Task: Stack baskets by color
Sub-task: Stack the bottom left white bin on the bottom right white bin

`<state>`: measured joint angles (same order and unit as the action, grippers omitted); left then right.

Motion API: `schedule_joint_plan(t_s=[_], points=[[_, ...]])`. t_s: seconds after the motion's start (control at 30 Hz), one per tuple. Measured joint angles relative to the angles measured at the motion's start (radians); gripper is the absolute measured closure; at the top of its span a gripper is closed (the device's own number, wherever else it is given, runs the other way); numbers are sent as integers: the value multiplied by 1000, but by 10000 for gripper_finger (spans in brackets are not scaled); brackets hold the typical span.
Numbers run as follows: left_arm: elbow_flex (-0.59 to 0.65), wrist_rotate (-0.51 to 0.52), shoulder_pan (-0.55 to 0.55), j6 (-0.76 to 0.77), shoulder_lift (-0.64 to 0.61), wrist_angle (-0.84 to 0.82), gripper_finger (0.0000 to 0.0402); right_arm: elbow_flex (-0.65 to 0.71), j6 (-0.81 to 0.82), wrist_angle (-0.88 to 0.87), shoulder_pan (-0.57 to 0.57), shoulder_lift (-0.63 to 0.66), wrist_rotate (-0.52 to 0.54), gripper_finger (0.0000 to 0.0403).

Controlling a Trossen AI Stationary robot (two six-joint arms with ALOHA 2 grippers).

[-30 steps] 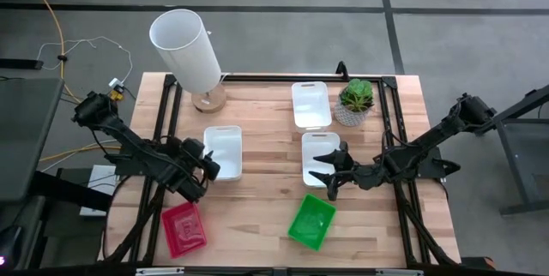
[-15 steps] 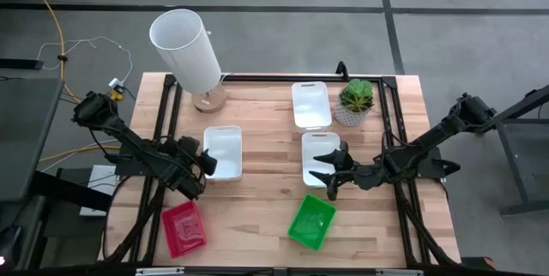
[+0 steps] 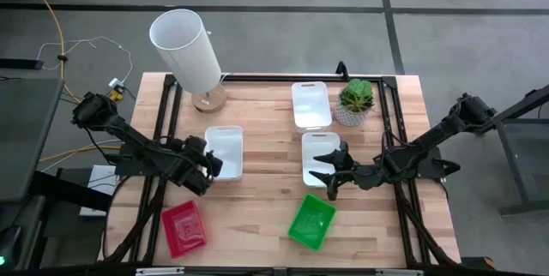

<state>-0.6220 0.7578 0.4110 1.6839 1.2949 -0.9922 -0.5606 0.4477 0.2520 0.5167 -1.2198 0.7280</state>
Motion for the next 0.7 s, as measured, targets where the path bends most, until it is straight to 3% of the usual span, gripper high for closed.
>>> schedule_joint_plan(t_s=[0.17, 0.27, 0.57, 0.7], points=[[0, 16, -1, -52, 0, 15, 326, 0, 0, 0, 0, 0, 0, 176], [0, 79, 8, -87, 0, 30, 386, 0, 0, 1, 0, 0, 0, 176], [-80, 253, 79, -154, -10, 23, 399, 0, -69, 88, 4, 0, -10, 176], [-134, 340, 134, -206, -29, 24, 401, -1, -161, 199, 34, 5, -84, 176]])
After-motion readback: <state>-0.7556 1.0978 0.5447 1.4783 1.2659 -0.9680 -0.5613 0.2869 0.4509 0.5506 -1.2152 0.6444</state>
